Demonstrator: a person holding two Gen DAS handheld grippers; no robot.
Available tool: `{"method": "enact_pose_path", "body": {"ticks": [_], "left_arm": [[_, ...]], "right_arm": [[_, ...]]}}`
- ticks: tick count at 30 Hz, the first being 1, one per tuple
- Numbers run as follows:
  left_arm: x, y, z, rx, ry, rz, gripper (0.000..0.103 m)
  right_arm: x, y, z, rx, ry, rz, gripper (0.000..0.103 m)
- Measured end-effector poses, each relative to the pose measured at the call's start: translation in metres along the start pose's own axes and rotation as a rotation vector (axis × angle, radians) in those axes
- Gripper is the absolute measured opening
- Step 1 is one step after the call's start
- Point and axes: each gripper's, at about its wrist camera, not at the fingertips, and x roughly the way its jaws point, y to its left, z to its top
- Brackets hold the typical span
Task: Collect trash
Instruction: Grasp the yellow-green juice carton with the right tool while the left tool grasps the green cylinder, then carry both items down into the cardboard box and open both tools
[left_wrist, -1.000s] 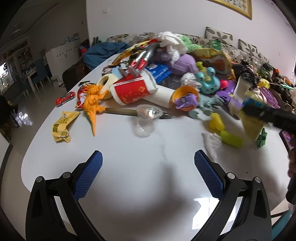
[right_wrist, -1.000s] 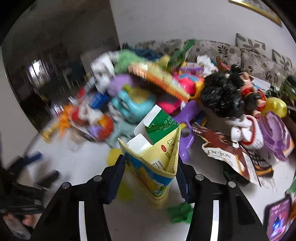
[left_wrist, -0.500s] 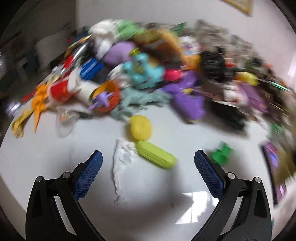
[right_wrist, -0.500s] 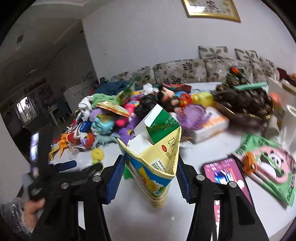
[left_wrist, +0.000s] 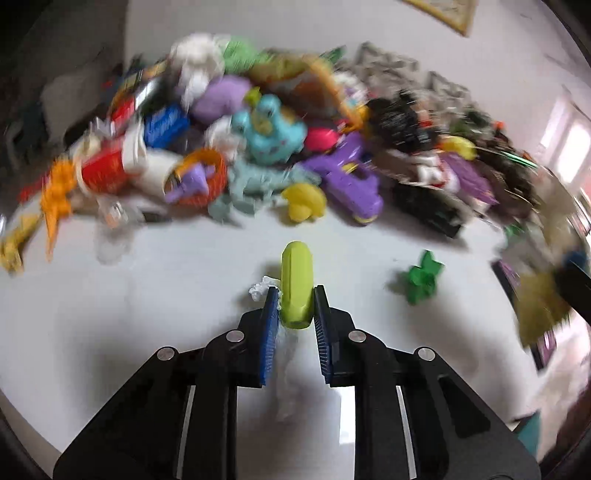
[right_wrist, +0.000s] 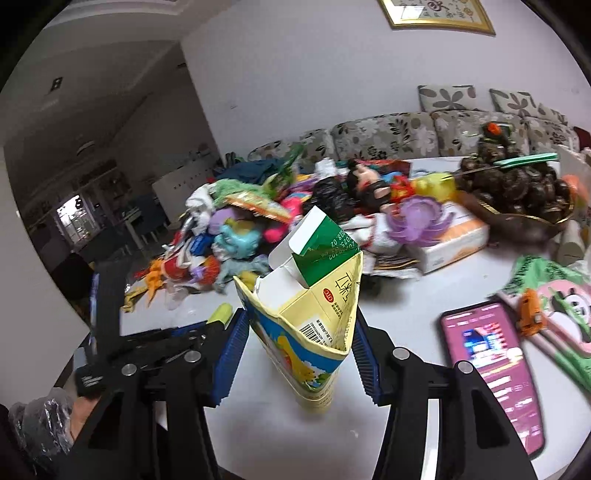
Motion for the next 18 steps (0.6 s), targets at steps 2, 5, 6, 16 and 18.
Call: {"method": "enact_pose_path", "body": {"ticks": [2,5,6,16,18], "left_arm": [[-0.025,0.003,-0.005,0.069,-0.064,-0.009,0.019],[-0.060,0.008,-0.012,0.139,-0.096,-0.047,0.019],[-0.069,0.011,-0.012,0.156,-0.098,-0.056,0.019],[-0.108,0.042,-0.133,0.330,0.201,-0.172,0.019],[-0.079,0.050,-0.157,0.350,0.293,-0.151,0.024]], "right_arm": [[0.003,0.009,-0.003,-0.011,0.009,0.013,0.054],[0.003,0.026,-0.006,-0.030,0.017,0.040,0.054],[-0.001,0.034,-0.009,-0.042,0.018,0.056,0.054],[-0.003,0.097,-0.128,-0.174,0.443,0.253,0.056],[0.029,0.096,-0.156,-0.154,0.549,0.251,0.066]]}}
